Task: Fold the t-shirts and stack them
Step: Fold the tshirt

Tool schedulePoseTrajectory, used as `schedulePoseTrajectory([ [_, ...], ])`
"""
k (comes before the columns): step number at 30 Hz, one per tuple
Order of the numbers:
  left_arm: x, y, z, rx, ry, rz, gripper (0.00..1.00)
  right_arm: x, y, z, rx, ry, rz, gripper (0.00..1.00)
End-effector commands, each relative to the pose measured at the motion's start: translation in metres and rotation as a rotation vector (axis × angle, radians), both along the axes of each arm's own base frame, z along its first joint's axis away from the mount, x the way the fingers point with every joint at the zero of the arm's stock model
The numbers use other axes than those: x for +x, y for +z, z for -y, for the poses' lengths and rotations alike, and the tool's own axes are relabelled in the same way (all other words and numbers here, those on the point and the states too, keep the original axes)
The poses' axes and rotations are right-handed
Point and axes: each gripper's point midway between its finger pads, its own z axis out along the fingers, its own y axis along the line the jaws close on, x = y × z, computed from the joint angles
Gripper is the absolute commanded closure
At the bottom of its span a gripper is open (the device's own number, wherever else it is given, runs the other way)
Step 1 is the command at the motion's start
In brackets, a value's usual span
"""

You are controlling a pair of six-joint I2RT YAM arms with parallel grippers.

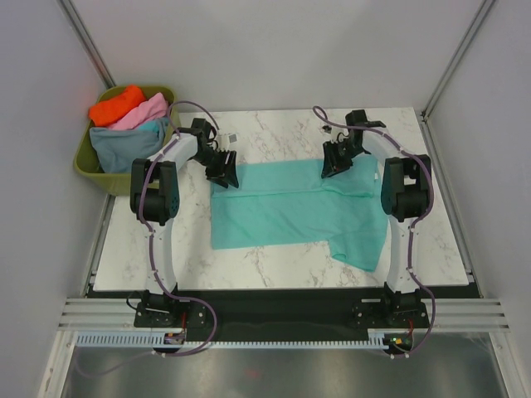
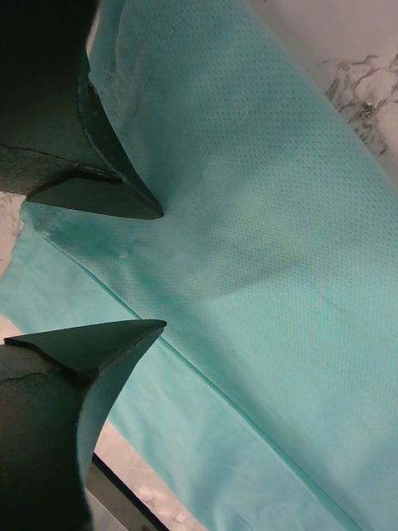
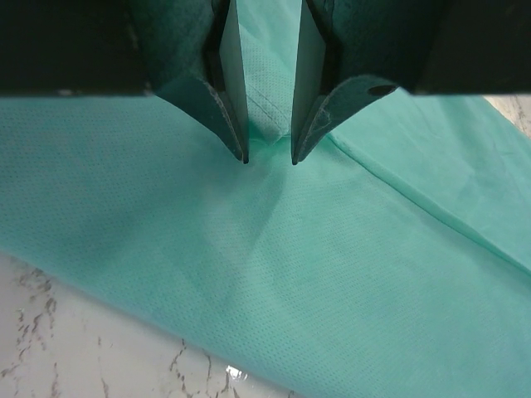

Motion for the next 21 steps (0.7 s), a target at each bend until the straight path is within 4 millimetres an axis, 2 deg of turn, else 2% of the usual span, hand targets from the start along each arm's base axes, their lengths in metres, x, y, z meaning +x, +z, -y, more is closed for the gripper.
schedulePoseTrajectory([
  [1, 0.003, 0.003, 0.002, 0.004, 0.021, -0.001, 0.41, -0.002, 0.002, -0.004, 0.023, 0.015, 0.004, 0.66],
  [4, 0.004, 0.005, 0.003, -0.002, 0.021, 0.005, 0.4, -0.009, 0.007, -0.003, 0.023, 0.013, 0.001, 0.66],
  [7, 0.006, 0.008, 0.004, -0.01, 0.024, 0.011, 0.41, -0.028, 0.01, -0.004, 0.024, 0.024, -0.03, 0.66],
  [12, 0.013, 0.016, 0.007, -0.034, 0.025, 0.031, 0.4, -0.071, 0.024, -0.01, 0.029, 0.049, -0.062, 0.66],
  [13, 0.014, 0.016, 0.006, -0.038, 0.03, 0.027, 0.4, -0.075, 0.037, -0.011, 0.03, 0.053, -0.035, 0.66],
  [14, 0.015, 0.017, 0.008, -0.046, 0.029, 0.028, 0.41, -0.089, 0.033, -0.012, 0.023, 0.061, -0.06, 0.66],
  [19, 0.018, 0.017, 0.01, -0.068, 0.038, 0.022, 0.4, -0.127, 0.05, -0.016, 0.021, 0.08, -0.053, 0.66],
  [20, 0.02, 0.018, 0.011, -0.068, 0.04, 0.023, 0.41, -0.141, 0.044, -0.017, 0.018, 0.087, -0.08, 0.66],
  [21, 0.021, 0.018, 0.011, -0.07, 0.041, 0.025, 0.41, -0.146, 0.044, -0.017, 0.023, 0.088, -0.087, 0.66],
])
